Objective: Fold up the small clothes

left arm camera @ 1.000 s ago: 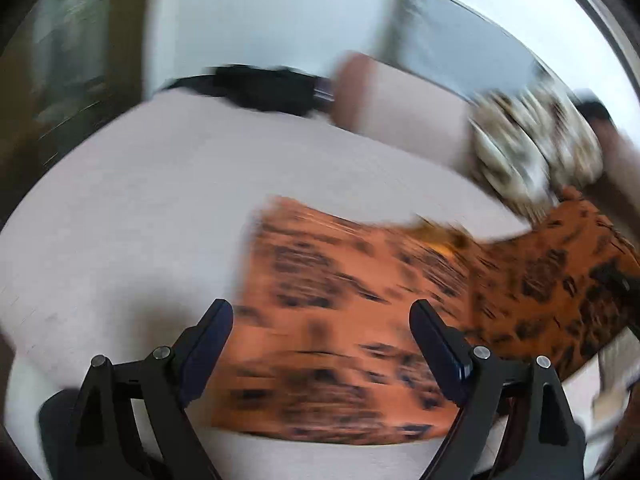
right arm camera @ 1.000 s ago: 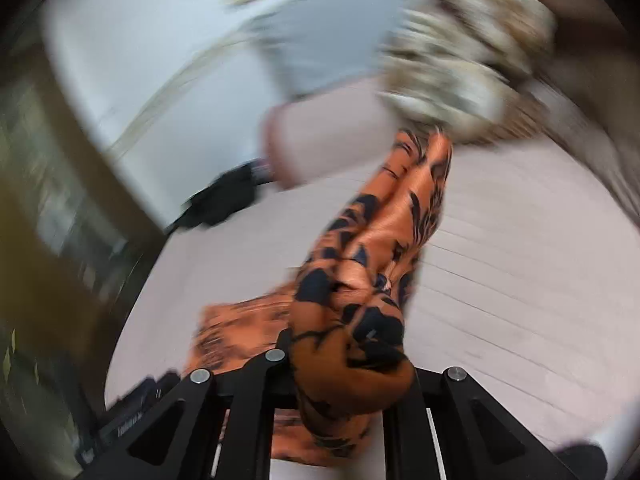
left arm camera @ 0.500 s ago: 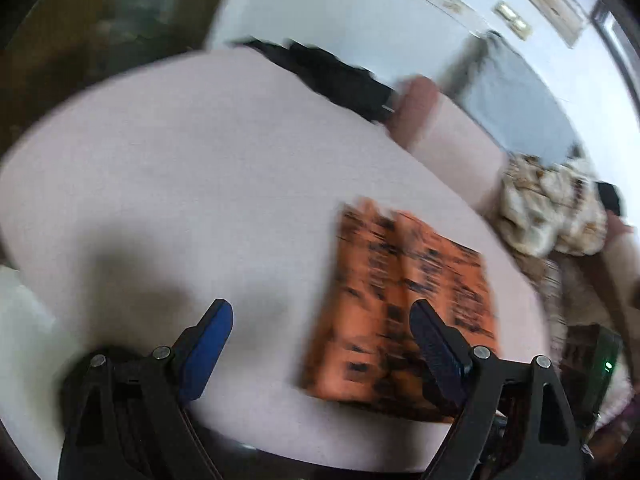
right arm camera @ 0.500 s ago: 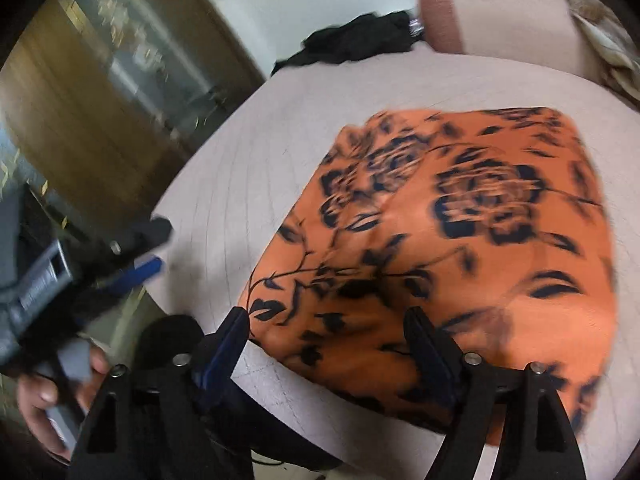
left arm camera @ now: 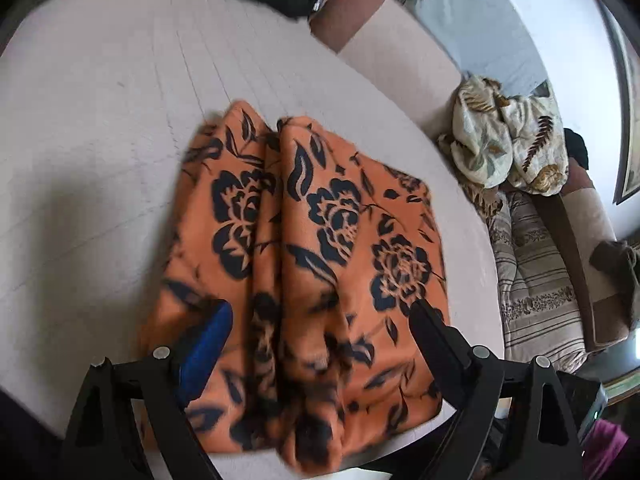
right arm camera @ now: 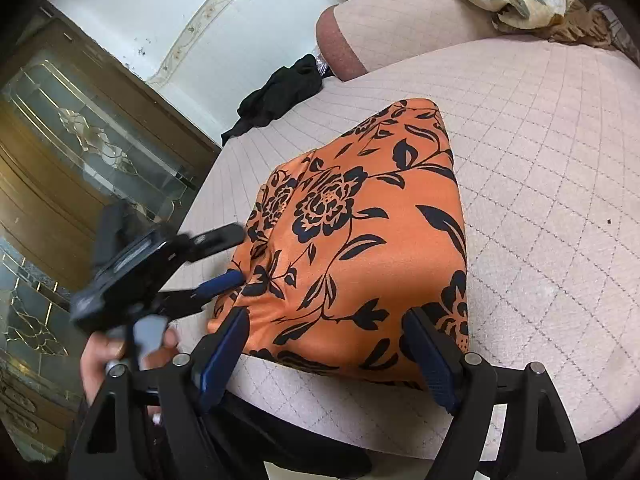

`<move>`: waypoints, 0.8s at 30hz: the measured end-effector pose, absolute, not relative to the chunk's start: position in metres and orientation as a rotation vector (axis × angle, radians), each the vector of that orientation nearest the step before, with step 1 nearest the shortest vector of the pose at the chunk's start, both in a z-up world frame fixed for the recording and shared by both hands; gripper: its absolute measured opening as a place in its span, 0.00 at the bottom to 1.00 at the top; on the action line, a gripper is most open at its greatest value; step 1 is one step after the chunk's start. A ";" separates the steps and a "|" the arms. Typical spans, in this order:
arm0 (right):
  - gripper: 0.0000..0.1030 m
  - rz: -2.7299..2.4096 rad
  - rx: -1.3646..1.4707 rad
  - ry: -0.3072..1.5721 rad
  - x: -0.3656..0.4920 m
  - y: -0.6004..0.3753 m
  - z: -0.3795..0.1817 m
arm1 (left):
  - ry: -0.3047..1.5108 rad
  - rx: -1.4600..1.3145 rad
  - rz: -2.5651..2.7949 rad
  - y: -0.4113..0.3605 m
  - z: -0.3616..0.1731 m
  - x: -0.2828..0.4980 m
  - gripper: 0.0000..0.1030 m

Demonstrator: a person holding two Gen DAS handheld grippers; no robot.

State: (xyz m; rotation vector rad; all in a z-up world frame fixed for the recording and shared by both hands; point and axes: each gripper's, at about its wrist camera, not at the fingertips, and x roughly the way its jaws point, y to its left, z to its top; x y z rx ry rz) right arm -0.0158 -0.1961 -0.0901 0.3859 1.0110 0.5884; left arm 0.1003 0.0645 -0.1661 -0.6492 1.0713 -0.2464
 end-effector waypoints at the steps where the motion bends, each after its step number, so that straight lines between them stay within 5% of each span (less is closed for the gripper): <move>1: 0.80 0.593 0.389 1.011 -0.016 -0.197 -0.090 | 1.096 -0.652 -0.222 0.067 -0.173 0.105 0.87; 5: 0.80 0.603 0.400 1.006 -0.017 -0.204 -0.091 | 1.086 -0.675 -0.257 0.070 -0.175 0.105 0.86; 7: 0.80 0.595 0.412 1.013 -0.011 -0.205 -0.097 | 1.094 -0.682 -0.288 0.070 -0.177 0.107 0.63; 8: 0.80 0.592 0.419 1.015 -0.009 -0.207 -0.098 | 1.123 -0.681 -0.293 0.070 -0.180 0.111 0.34; 9: 0.80 0.591 0.431 1.013 -0.007 -0.208 -0.099 | 1.148 -0.694 -0.296 0.072 -0.185 0.114 0.31; 15: 0.80 0.589 0.440 1.016 -0.002 -0.211 -0.103 | 1.145 -0.665 -0.330 0.077 -0.174 0.119 0.16; 21: 0.80 0.581 0.450 1.007 0.002 -0.211 -0.097 | 0.940 -0.427 -0.341 0.064 -0.083 0.099 0.15; 24: 0.80 0.587 0.444 0.995 0.004 -0.207 -0.092 | 0.934 -0.329 -0.295 0.069 -0.080 0.097 0.15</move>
